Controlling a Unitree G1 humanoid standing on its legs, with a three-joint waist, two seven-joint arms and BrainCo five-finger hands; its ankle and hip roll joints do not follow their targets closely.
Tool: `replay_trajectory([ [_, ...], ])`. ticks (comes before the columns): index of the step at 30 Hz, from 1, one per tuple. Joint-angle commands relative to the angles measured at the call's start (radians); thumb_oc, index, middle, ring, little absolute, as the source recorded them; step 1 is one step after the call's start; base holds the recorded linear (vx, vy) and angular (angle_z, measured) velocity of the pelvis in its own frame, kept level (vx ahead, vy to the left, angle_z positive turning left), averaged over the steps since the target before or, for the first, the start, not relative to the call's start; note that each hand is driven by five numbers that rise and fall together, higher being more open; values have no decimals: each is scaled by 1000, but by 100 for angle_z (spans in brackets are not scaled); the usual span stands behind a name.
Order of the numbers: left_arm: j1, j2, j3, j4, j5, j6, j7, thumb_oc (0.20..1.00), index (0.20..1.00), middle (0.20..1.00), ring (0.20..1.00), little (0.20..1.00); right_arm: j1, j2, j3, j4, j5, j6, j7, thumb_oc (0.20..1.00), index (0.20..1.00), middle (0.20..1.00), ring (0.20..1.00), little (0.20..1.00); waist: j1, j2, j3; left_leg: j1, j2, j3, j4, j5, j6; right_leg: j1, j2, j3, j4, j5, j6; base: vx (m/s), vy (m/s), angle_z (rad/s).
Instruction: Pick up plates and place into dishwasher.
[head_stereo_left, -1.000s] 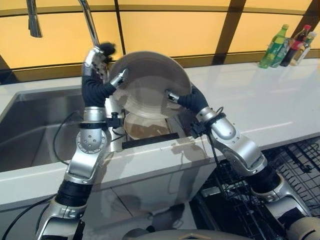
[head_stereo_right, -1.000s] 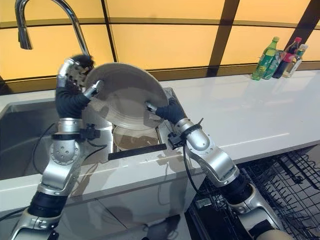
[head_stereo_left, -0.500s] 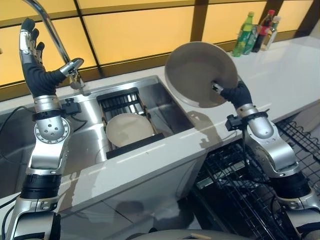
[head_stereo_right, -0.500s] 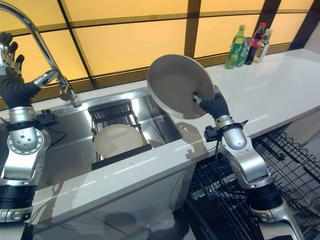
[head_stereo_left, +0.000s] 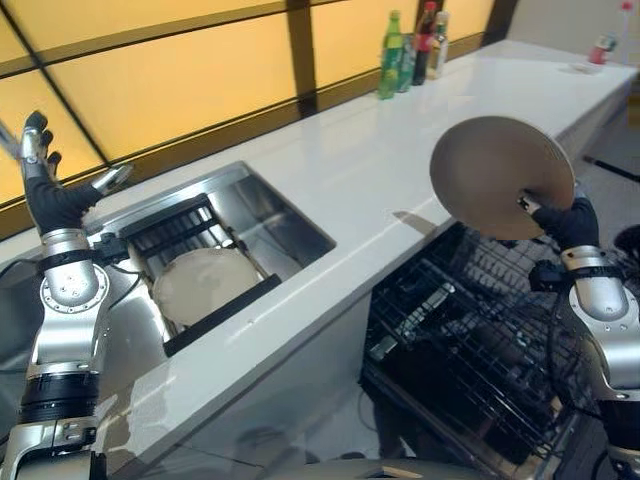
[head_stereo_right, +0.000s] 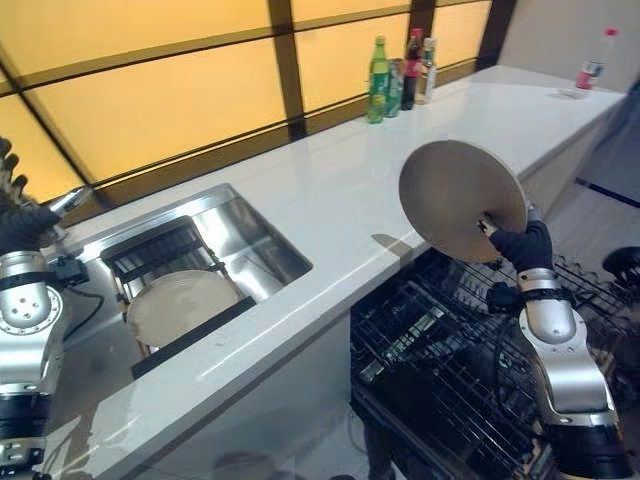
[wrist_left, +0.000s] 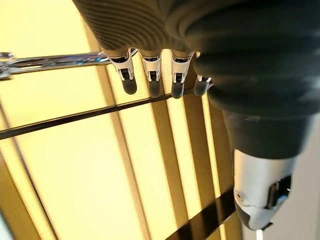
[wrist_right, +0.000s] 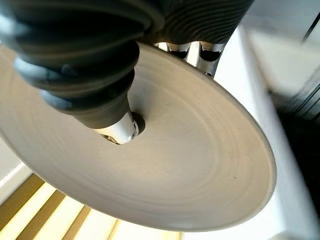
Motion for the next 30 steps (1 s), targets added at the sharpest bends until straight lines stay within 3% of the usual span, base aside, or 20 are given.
replay_trajectory([
  [1, 20, 90, 77, 137, 60, -29, 76, 1000, 1000, 1000, 1000, 1000, 19, -59, -81, 6, -37, -82, -19, 200, 200, 200, 200, 200, -25, -21, -31, -29, -12, -33, 3, -27, 7, -113, -101, -16, 106, 90, 104, -3, 43, -64],
  [8, 65, 54, 162, 283, -27, -58, 105, 1000, 1000, 1000, 1000, 1000, 65, -76, -134, 111, -92, -74, -10, 200, 200, 200, 200, 200, -42, 4, 12, -50, -14, 25, 3, -34, 1, -149, -147, -26, 77, 101, 130, -44, 20, -68],
  [12, 80, 33, 172, 281, -30, -53, 102, 1000, 1000, 1000, 1000, 1000, 83, -78, -134, 170, -244, -35, -9, 200, 200, 200, 200, 200, -41, 14, 21, -60, -14, 31, 2, -35, -2, -155, -155, -24, 61, 102, 136, -23, -4, -31],
  [20, 46, 33, 142, 242, -17, -26, 78, 1000, 1000, 1000, 1000, 1000, 83, -131, -48, 251, -361, 16, 217, 200, 200, 200, 200, 200, -25, 6, 36, -65, -9, 8, 8, -26, -9, -159, -149, -26, 77, 97, 130, 8, -29, -1],
  [30, -24, 66, 75, 228, -9, -7, 72, 1000, 1000, 1000, 1000, 1000, 2, -165, 69, 364, -406, 11, 341, 200, 200, 200, 200, 200, 22, -11, 64, -104, 3, -20, 17, -1, -23, -161, -166, -86, 74, 91, 124, -17, -54, 11],
])
